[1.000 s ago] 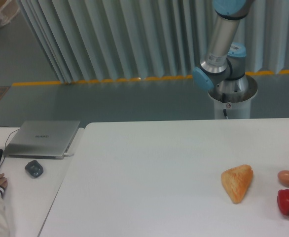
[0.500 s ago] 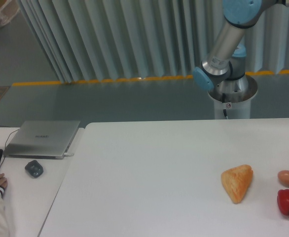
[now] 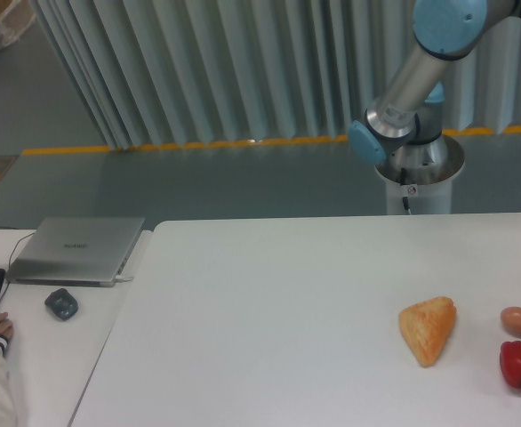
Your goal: Place the yellow pepper on the table
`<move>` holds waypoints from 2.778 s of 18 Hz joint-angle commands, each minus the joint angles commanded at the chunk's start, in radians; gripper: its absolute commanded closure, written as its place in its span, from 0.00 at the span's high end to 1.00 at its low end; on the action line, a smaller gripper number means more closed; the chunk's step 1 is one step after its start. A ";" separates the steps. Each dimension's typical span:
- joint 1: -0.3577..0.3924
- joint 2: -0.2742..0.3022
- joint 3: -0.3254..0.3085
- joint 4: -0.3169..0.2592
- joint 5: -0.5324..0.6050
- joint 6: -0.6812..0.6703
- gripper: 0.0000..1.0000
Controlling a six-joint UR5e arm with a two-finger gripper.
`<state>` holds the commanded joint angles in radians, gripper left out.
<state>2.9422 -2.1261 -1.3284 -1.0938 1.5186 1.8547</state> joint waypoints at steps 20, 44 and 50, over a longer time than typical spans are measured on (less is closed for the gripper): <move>-0.034 -0.074 -0.011 0.104 0.000 -0.034 0.65; -0.181 0.342 -0.293 -0.090 -0.020 -0.270 0.32; -0.284 0.511 -0.494 -0.104 0.136 -0.291 0.33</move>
<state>2.6586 -1.6156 -1.8220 -1.1980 1.6551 1.5632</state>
